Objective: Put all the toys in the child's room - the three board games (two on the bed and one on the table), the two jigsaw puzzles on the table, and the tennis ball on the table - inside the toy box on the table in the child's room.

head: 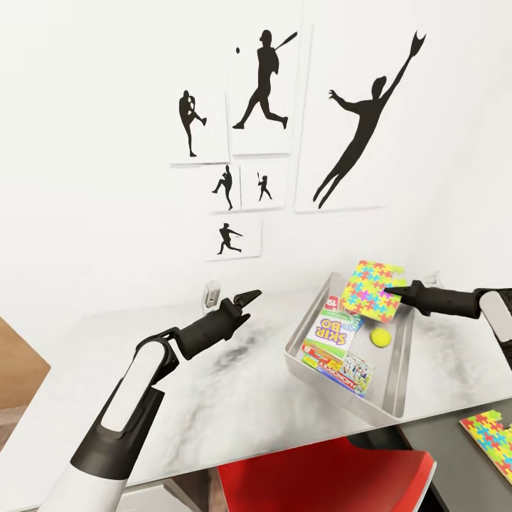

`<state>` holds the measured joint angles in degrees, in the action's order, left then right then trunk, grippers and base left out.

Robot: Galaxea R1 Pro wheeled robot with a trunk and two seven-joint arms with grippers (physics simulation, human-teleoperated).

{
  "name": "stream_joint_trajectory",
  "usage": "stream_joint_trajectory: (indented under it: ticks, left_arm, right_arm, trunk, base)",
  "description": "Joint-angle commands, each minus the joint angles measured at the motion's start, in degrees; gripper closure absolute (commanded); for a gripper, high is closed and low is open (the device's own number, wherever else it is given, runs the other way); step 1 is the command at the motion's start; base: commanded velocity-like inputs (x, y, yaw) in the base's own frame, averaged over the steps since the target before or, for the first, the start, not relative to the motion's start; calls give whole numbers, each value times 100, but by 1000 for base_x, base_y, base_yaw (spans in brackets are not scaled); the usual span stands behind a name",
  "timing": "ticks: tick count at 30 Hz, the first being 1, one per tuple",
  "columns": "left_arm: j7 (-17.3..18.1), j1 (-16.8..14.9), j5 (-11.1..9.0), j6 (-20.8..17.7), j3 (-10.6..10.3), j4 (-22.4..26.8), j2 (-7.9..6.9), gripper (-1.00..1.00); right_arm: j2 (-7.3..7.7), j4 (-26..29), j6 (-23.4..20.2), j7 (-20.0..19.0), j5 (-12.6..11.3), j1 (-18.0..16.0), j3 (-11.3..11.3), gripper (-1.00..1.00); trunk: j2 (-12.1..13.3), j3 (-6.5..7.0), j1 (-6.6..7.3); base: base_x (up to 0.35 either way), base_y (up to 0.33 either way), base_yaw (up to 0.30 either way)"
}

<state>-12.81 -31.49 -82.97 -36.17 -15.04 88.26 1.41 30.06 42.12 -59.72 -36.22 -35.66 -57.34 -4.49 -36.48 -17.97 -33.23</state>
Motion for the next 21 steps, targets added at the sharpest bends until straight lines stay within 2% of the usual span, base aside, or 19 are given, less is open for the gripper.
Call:
stream_joint_trajectory:
  ticks: [1,21]
  left_arm:
    - [-56,-5,-63,-15,4,6,1,-100]
    - [-64,-7,-78,-22,3,7,-1,-100]
  right_arm:
    - [-22,8,-28,-50,30,28,-14,100]
    - [-375,19,-28,-17,32,342,-18,100]
  trunk:
    - [-8,-8,-2]
    - [-8,-37,-2]
  base:
    - [0,0,0]
    - [0,0,0]
